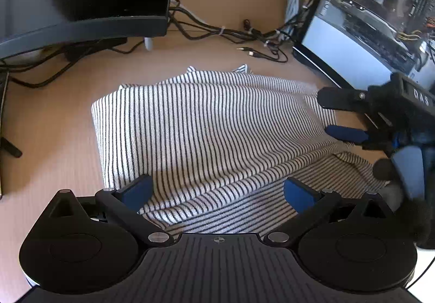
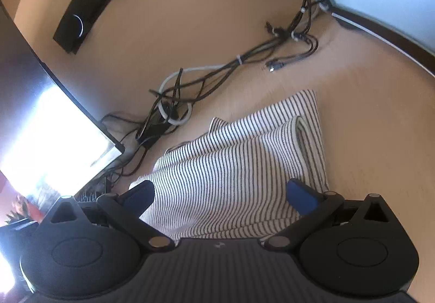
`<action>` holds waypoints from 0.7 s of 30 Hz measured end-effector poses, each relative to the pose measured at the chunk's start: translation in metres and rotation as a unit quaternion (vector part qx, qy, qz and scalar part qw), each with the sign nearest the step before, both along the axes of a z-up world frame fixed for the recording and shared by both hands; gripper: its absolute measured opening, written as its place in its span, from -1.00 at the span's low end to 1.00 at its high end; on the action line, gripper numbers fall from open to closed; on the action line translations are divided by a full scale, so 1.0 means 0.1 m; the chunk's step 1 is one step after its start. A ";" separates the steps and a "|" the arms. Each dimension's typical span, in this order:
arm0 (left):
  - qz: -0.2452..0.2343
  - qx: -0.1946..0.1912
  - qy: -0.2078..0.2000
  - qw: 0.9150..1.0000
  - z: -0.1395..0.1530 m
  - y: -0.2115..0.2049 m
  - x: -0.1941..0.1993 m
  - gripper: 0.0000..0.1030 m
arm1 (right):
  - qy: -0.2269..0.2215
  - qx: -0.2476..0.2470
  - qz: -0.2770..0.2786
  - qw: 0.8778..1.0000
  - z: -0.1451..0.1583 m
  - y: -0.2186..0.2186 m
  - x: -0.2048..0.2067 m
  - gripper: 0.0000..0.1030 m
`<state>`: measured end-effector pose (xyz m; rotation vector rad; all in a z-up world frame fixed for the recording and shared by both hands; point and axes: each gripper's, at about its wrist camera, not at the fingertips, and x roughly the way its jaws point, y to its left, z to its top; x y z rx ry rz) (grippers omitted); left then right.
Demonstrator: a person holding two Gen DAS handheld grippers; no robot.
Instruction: Fold clothes
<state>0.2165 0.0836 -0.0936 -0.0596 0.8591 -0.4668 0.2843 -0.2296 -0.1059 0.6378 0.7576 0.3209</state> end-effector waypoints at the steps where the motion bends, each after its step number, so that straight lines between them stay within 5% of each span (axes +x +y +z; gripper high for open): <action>1: -0.001 -0.003 0.001 1.000 0.00 0.01 0.00 1.00 | 0.005 -0.004 0.010 1.000 0.01 -0.01 0.02 1.00; 12: 0.009 -0.022 0.024 0.999 0.01 -0.01 0.15 1.00 | -0.021 -0.131 0.056 0.990 0.03 0.23 0.13 1.00; 21: 0.019 -0.014 0.018 1.000 -0.01 -0.20 0.42 1.00 | -0.040 -0.187 0.067 0.979 0.00 0.23 0.55 1.00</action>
